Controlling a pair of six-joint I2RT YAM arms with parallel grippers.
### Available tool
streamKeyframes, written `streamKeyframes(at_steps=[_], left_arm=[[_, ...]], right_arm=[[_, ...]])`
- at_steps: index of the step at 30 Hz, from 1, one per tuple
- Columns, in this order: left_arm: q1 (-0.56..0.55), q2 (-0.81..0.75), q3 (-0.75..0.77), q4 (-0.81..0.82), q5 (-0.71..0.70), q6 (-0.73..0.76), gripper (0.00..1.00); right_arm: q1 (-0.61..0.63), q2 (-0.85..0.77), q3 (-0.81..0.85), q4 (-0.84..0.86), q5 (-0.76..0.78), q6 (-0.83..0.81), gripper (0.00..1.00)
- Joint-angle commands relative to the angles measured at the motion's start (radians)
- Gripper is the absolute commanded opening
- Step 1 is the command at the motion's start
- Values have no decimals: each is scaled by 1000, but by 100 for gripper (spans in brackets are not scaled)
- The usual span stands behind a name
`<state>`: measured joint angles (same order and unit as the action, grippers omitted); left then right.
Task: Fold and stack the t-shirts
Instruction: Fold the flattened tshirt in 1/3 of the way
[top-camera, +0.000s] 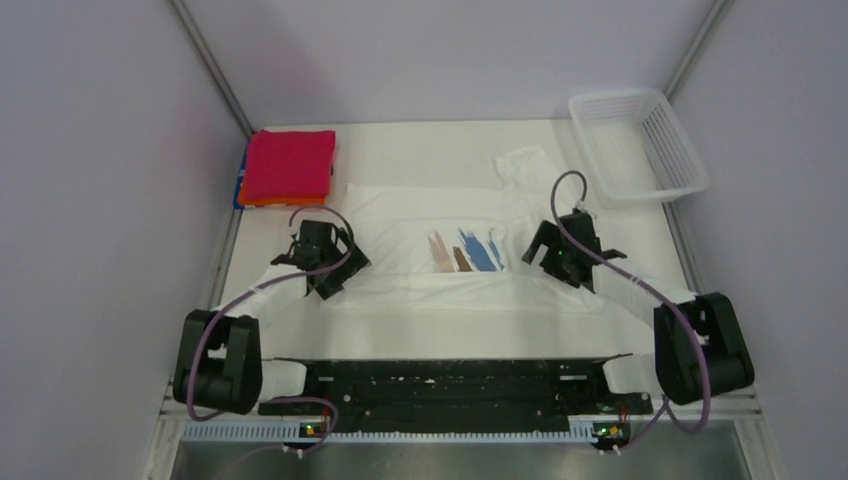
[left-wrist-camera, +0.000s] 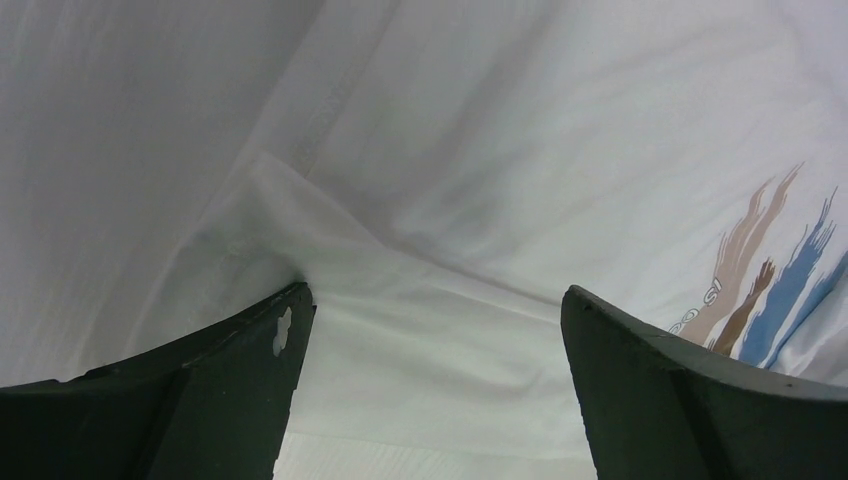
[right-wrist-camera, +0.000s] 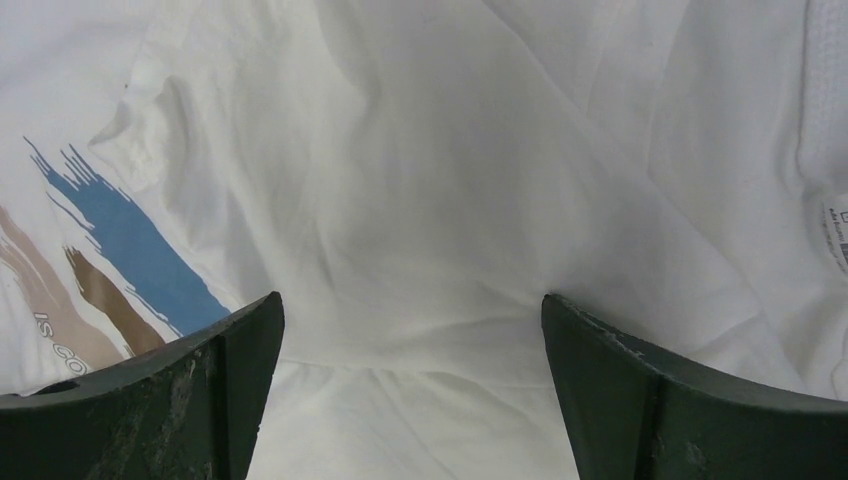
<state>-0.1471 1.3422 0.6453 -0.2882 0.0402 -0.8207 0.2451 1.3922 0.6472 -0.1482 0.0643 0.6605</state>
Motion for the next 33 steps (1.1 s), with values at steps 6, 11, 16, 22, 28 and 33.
streamKeyframes(at_steps=[6,11,16,22,28,33], left_arm=[[-129,-218,-211,-239,-132,-151,99],[-167,-337,-229,-259,-132,-189,99],[-172,-367,-210,-375,-193,-210,99],[-179,-426,-238,-397,-165,-258,99],[-184,-535,-234,-443,-160,-283,99],[-184,-528,-114,-430,-183,-209,99]], right_arm=[[2,-428,-266,-288,17,70,99],[3,-521,-279,-295,38,51,99],[3,-476,-243,-268,41,25,99],[2,-422,-208,-227,25,6,99],[3,-432,-156,-237,27,-17,99],[3,-448,-66,-256,20,-39,99]])
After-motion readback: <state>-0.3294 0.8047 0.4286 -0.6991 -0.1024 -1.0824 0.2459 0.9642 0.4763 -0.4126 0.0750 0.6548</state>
